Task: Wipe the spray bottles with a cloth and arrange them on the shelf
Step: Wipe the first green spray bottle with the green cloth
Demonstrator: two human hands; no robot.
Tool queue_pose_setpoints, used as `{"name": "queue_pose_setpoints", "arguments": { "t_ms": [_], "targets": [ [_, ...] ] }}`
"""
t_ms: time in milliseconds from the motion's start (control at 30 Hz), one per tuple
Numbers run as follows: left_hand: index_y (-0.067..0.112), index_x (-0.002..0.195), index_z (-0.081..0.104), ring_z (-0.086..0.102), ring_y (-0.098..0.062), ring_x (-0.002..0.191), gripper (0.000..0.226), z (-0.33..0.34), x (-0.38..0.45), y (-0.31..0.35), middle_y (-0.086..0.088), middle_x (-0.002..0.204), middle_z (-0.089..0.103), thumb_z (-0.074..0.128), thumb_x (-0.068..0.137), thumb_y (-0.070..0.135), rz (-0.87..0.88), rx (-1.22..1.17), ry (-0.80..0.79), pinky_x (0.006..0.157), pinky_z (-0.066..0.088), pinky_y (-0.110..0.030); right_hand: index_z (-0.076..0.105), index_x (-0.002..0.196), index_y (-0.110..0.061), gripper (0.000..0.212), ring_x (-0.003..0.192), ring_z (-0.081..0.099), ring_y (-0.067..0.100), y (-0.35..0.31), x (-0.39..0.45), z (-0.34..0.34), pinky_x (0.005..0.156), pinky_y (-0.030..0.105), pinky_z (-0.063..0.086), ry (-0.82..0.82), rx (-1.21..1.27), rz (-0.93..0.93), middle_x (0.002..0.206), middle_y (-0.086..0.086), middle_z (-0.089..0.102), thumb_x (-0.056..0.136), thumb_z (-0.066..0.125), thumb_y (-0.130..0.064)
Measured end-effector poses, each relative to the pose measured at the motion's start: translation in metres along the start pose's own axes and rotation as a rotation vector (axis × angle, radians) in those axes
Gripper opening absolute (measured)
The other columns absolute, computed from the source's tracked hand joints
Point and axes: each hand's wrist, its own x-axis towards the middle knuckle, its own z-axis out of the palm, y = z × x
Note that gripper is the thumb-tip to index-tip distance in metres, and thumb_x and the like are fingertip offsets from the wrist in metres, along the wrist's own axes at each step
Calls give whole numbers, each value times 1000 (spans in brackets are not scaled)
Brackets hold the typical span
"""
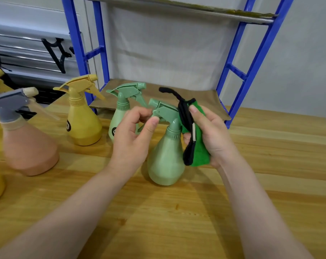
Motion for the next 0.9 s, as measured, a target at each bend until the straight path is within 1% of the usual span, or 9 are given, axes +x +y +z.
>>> {"name": "queue_pose_setpoints", "arguments": {
  "t_ms": [133, 267, 367, 433, 500, 567, 667, 767, 900],
  "targets": [
    [34, 94, 55, 52, 4, 87, 8, -1, 0, -2, 10, 90, 56, 60, 89, 33, 15, 42, 30, 82, 41, -13, 66, 96, -10, 9, 44, 56, 11, -9, -1, -5, 44, 22, 46, -32, 58, 93, 62, 2, 65, 95, 57, -12],
    [33, 96, 58, 55, -4, 88, 12, 1, -2, -2, 8, 91, 59, 59, 87, 41, 29, 74, 19, 82, 45, -18, 63, 108, -5, 15, 43, 56, 10, -12, 1, -1, 42, 19, 44, 92, 67, 81, 62, 2, 65, 94, 59, -6],
    [46, 102, 57, 55, 2, 92, 16, 2, -3, -3, 28, 95, 61, 58, 86, 44, 28, 101, -23, 86, 43, -12, 64, 112, -6, 20, 52, 63, 12, -13, 2, -2, 47, 22, 49, 198, 56, 39, 69, 2, 69, 92, 62, -7],
    [48, 112, 56, 56, -1, 99, 25, 4, -5, -2, 37, 101, 60, 57, 87, 44, 28, 117, -88, 90, 41, -11, 65, 110, -8, 18, 58, 66, 14, -16, 3, -9, 52, 24, 53, 263, 63, 23, 74, 2, 71, 92, 62, -7],
    [39, 123, 58, 54, -3, 102, 35, 5, -6, -2, 30, 108, 63, 58, 89, 41, 35, 138, -139, 92, 40, -12, 65, 108, -9, 16, 63, 67, 15, -19, 3, -20, 56, 25, 54, 307, 62, 13, 77, 2, 72, 93, 62, -8],
    [31, 128, 56, 51, -1, 102, 39, 6, -5, -2, 23, 114, 64, 59, 90, 37, 48, 170, -160, 91, 38, -12, 64, 103, -10, 11, 59, 67, 12, -22, 0, -33, 52, 23, 52, 344, 64, 9, 73, 0, 72, 94, 60, -8],
    [27, 128, 57, 51, -2, 100, 37, 6, -5, -3, 19, 115, 65, 59, 91, 30, 41, 183, -164, 91, 37, -13, 63, 101, -10, 9, 56, 66, 12, -27, -3, -54, 49, 21, 50, 390, 67, -9, 69, -1, 71, 95, 58, -7],
    [24, 126, 59, 53, -8, 99, 36, 6, -6, -3, 17, 111, 65, 58, 91, 33, 38, 178, -169, 91, 39, -16, 63, 92, -14, 10, 56, 66, 12, -34, -6, -73, 50, 21, 51, 431, 76, -29, 67, -3, 71, 94, 57, -6],
    [29, 123, 58, 54, -12, 100, 34, 9, -9, -1, 20, 109, 64, 53, 91, 39, 81, 192, -203, 90, 39, -17, 62, 90, -16, 11, 63, 67, 17, -41, -4, -98, 59, 29, 55, 491, 75, -54, 74, 1, 71, 93, 58, -7]
  ]
}}
